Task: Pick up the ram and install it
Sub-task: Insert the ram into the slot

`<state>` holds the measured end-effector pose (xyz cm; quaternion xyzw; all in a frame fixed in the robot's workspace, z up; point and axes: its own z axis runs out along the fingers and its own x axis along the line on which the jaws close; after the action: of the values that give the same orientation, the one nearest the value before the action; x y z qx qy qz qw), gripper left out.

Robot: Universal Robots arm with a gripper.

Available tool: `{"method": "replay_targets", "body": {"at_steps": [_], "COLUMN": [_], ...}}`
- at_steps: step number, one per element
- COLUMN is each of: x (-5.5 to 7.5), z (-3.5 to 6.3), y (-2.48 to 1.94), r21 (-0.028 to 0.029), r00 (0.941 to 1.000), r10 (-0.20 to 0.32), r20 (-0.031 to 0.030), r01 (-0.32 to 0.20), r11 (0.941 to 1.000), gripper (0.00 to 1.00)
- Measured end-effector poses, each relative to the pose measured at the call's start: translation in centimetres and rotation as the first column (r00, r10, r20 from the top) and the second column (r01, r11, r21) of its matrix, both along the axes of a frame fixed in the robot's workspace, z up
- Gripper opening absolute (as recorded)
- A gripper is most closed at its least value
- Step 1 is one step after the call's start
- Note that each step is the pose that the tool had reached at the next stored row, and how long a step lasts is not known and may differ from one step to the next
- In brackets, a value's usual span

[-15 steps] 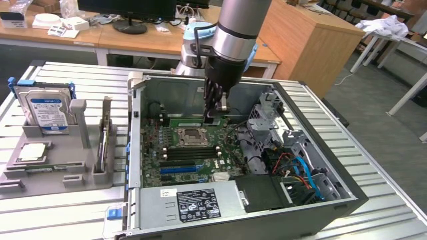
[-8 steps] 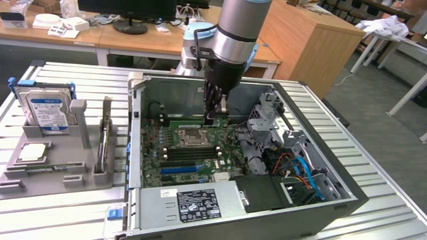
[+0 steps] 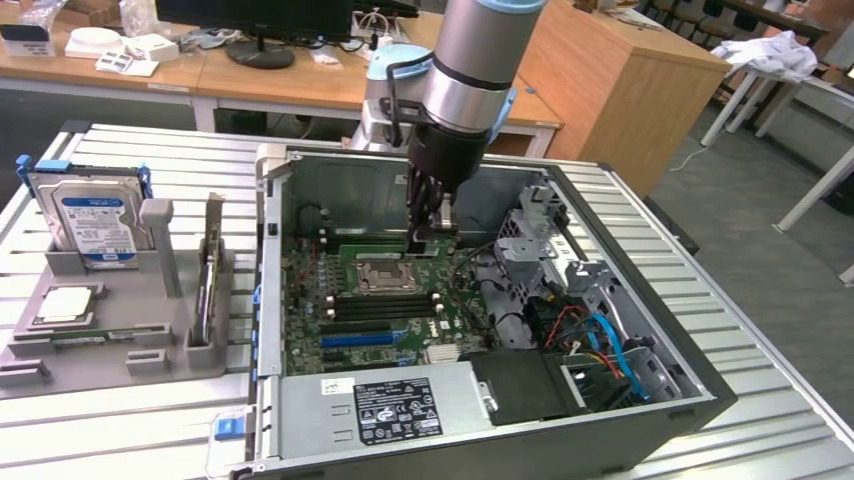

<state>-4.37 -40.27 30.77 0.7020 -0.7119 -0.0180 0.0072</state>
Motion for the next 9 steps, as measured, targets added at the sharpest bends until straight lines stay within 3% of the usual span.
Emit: {"method": "replay_targets", "body": {"at_steps": [9], "x": [0.00], "z": [-0.77], "y": [0.00], "r21": [-0.0001], "r00": [1.0000], "r10": [0.000], "r20": [0.0000], "r01": [0.000], "r11": [1.0000], "gripper": [0.12]}}
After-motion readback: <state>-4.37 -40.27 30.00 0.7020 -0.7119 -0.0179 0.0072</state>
